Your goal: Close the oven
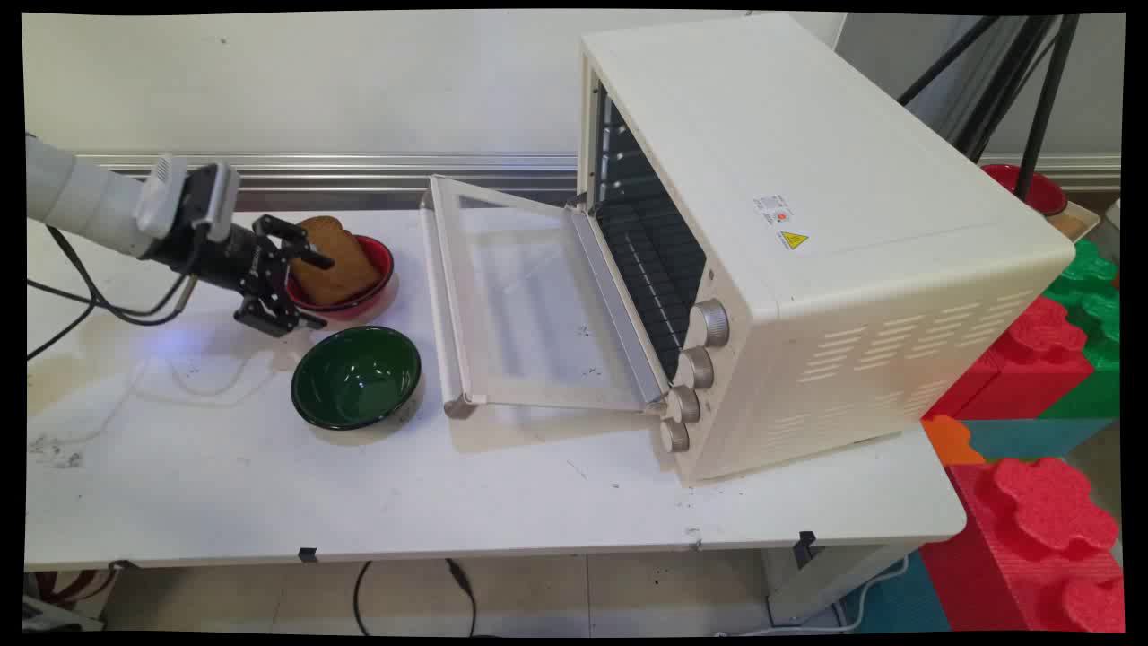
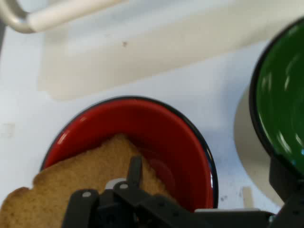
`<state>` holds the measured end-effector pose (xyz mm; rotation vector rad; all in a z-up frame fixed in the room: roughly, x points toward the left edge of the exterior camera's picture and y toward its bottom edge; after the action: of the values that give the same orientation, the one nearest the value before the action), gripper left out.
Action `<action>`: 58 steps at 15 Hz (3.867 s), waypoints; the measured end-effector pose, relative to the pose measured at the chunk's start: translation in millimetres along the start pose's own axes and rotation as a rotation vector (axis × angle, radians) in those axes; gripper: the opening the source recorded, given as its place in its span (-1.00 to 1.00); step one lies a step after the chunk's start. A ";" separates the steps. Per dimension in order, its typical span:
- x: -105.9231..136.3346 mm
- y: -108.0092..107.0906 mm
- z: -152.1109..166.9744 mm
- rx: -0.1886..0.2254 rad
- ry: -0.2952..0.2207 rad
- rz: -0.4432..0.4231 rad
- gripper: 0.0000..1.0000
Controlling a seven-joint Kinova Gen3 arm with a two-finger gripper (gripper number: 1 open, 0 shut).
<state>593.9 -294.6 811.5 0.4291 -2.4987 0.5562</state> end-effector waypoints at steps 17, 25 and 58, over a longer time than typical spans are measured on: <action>29.2 -9.1 -28.7 0.060 0.136 -0.204 1.00; 43.9 -5.8 46.1 0.001 0.125 -0.128 1.00; 131.8 -13.9 83.8 0.047 0.527 -0.156 -1.00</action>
<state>457.2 -370.2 825.7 0.4266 -1.9358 0.5790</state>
